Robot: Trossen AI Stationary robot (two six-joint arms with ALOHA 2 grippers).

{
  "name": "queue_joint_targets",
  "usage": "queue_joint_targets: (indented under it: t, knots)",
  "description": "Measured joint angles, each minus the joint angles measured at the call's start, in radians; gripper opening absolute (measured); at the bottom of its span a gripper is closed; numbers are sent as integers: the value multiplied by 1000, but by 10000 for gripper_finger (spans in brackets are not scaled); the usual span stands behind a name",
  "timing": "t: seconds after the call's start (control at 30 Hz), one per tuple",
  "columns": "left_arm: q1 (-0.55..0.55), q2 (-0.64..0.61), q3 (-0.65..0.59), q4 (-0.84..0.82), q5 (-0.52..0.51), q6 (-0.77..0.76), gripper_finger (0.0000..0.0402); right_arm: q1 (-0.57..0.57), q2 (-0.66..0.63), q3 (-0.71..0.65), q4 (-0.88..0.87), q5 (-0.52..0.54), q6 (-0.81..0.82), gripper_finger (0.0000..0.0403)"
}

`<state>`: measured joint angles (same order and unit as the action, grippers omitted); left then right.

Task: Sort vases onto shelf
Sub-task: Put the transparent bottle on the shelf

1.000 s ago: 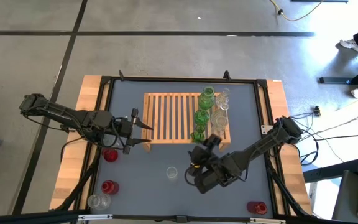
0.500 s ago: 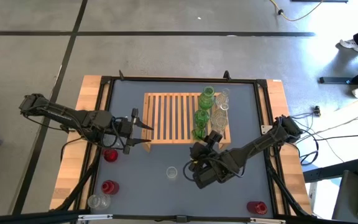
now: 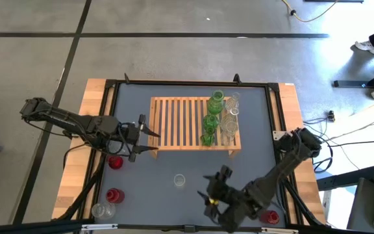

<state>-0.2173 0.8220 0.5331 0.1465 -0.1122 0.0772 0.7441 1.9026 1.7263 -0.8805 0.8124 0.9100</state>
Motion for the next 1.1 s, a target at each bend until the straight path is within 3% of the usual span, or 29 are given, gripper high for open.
queue_joint_targets:
  t: [0.17, 0.37, 0.6, 0.83, 1.1]
  knots:
    - [-36, 74, 1, 57, 75, -71, 211, 33, 0, -165, 231, 36, 6, 264]
    - [-176, 214, 0, 48, 25, -145, 211, 35, 0, -300, 431, 41, 0, 264]
    - [-282, 377, 2, 111, -164, -203, 211, 34, 1, -342, 474, 91, -6, 264]
    - [-304, 470, 4, 235, -172, -206, 211, 17, 1, -343, 488, 94, -29, 264]
    - [-334, 487, 8, 248, -181, -143, 211, 13, 1, -343, 489, 113, -56, 264]
